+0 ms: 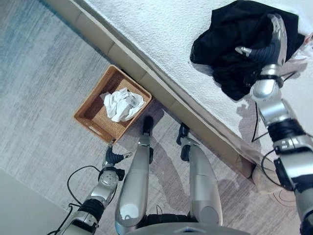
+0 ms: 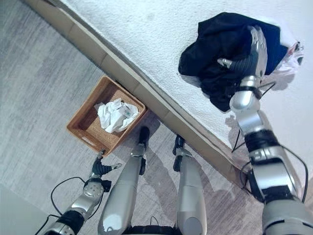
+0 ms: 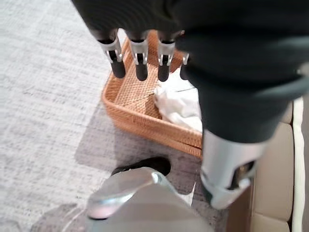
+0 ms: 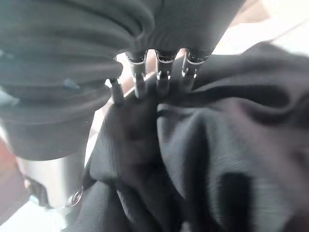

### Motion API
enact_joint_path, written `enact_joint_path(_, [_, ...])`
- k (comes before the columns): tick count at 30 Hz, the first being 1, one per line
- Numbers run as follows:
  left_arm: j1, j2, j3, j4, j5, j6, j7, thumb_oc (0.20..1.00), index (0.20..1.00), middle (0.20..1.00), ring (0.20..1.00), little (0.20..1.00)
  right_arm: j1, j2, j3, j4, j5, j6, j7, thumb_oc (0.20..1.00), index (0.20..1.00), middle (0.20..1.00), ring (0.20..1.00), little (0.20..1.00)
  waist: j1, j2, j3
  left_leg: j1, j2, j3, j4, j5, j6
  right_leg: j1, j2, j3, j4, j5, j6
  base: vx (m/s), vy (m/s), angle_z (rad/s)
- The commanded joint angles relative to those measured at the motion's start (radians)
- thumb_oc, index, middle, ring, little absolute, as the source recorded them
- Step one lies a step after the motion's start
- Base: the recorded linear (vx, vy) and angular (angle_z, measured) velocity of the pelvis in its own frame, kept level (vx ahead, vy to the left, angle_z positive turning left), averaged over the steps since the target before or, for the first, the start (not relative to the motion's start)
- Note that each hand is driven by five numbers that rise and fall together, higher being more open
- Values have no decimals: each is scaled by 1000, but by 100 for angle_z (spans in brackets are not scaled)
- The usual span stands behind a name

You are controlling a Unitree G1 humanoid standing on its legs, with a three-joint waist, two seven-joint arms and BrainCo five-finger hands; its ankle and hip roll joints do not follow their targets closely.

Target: Pick up clothes into the bucket

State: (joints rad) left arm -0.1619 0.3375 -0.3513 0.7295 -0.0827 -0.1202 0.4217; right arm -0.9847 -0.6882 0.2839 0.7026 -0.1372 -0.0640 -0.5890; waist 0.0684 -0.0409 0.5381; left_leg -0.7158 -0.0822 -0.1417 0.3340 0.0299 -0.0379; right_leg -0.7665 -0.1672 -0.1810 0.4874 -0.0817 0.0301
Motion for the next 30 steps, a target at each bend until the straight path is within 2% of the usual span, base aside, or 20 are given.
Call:
enact_joint_path(1, [20, -3, -34, -13, 9, -26, -14, 1000, 1000, 1000, 1000, 1000, -79, -114, 81, 56, 0, 1, -6, 1000, 1000, 1000, 1000, 1000, -15, 67, -18, -34, -29, -3, 63, -33, 23, 32, -19, 19, 21, 2, 50, 2, -47, 14])
enact_joint_path(4, [7, 0, -51, -14, -13, -33, -17, 1000, 1000, 1000, 1000, 1000, -186, -126, 157, 179, 14, 14, 21, 1000, 1000, 1000, 1000, 1000, -2, 77, -18, -41, -30, -16, 51, -22, 19, 20, -26, 8, 30, 0, 49, 30, -51, 19])
enact_joint_path(5, [8, 1, -54, -21, -29, -33, -18, 1000, 1000, 1000, 1000, 1000, -216, -130, 186, 222, 30, 18, 41, 1000, 1000, 1000, 1000, 1000, 1, 77, -18, -23, -31, -23, 51, -51, 16, 32, -26, 12, 42, -31, 56, 85, -78, 10])
enact_joint_path(6, [2, 5, -60, -18, -56, -33, -22, 1000, 1000, 1000, 1000, 1000, -272, -133, 236, 336, 72, 31, 96, 1000, 1000, 1000, 1000, 1000, 13, 77, -18, -26, -31, -29, 40, -44, 13, 28, -30, 6, 43, -30, 55, 82, -73, 10])
enact_joint_path(7, [1, 3, -59, -18, -56, -33, -22, 1000, 1000, 1000, 1000, 1000, -278, -133, 240, 340, 74, 29, 97, 1000, 1000, 1000, 1000, 1000, 12, 78, -18, -27, -32, -29, 40, -44, 13, 27, -30, 6, 43, -30, 55, 8, -41, 12])
enact_joint_path(9, [-8, 13, -60, -19, -80, -25, -41, 1000, 1000, 1000, 1000, 1000, -331, -146, 312, 456, 106, 51, 200, 1000, 1000, 1000, 1000, 1000, 23, 77, -18, -28, -31, -37, 24, -32, 9, 25, -30, -3, 39, -27, 53, 10, -44, 11])
enact_joint_path(10, [-9, 15, -60, -23, -85, -22, -56, 1000, 1000, 1000, 1000, 1000, -366, -155, 346, 509, 111, 59, 243, 956, 956, 956, 956, 956, 27, 80, -18, -28, -31, -43, 12, -25, 8, 25, -31, -7, 35, -27, 52, 14, -62, 13])
enact_joint_path(11, [-11, 18, -63, -24, -88, -18, -67, 1000, 1000, 1000, 1000, 1000, -384, -157, 363, 548, 114, 73, 272, 815, 815, 815, 815, 815, 32, 81, -18, -26, -32, -48, 3, -19, 7, 27, -31, -11, 30, -27, 52, 16, -63, 18])
enact_joint_path(12, [-15, 20, -65, -24, -91, -13, -81, 1000, 1000, 1000, 1000, 1000, -405, -164, 400, 587, 99, 83, 320, 360, 360, 360, 360, 360, 34, 83, -18, -24, -31, -54, -6, -13, 5, 29, -32, -17, 25, -27, 52, 20, -55, 17])
enact_joint_path(13, [-20, 20, -71, -22, -93, -12, -97, 1000, 1000, 1000, 1000, 1000, -414, -166, 433, 601, 75, 86, 357, 200, 200, 200, 200, 200, 36, 82, -18, -20, -31, -58, -14, -7, 3, 33, -32, -22, 19, -24, 53, 22, -51, 18])
enact_joint_path(22, [-55, 7, -77, -6, -93, -3, -104, 1000, 1000, 1000, 1000, 1000, -412, -171, 400, 549, 119, 64, 306, 200, 200, 200, 200, 200, 17, 60, -18, 15, -26, -56, -37, 1, 2, 68, -19, -21, -26, -6, 58, -1, 1, 5])
enact_joint_path(23, [-57, 12, -74, -14, -94, -6, -100, 1000, 1000, 1000, 1000, 1000, -422, -179, 395, 525, 124, 61, 287, 200, 200, 200, 200, 200, 15, 59, -18, 5, -25, -51, -41, 31, 3, 63, -18, -26, -43, 29, 51, -90, 67, -1])
enact_joint_path(25, [-55, 23, -58, -34, -82, -9, -92, 1000, 1000, 1000, 1000, 1000, -432, -221, 368, 362, 126, 46, 204, 200, 200, 200, 200, 200, 2, 44, -18, 42, -19, -38, -42, 22, 2, 100, -12, -17, -63, 39, 54, -59, 53, -6])
enact_joint_path(27, [-54, 23, -59, -34, -82, -9, -92, 1000, 1000, 1000, 1000, 1000, -429, -222, 366, 360, 125, 47, 204, 200, 200, 200, 200, 200, 3, 44, -18, 43, -19, -38, -42, 22, 2, 101, -12, -17, -64, 39, 54, -12, 20, -8])
enact_joint_path(30, [-38, 63, -38, -114, -45, -22, -77, 1000, 1000, 1000, 1000, 1000, -417, -291, 295, 118, 100, 40, 98, 200, 200, 200, 200, 200, -20, 30, -38, 107, -11, -20, -48, 5, 0, 166, -3, -5, -99, 51, 60, 12, 57, -8])
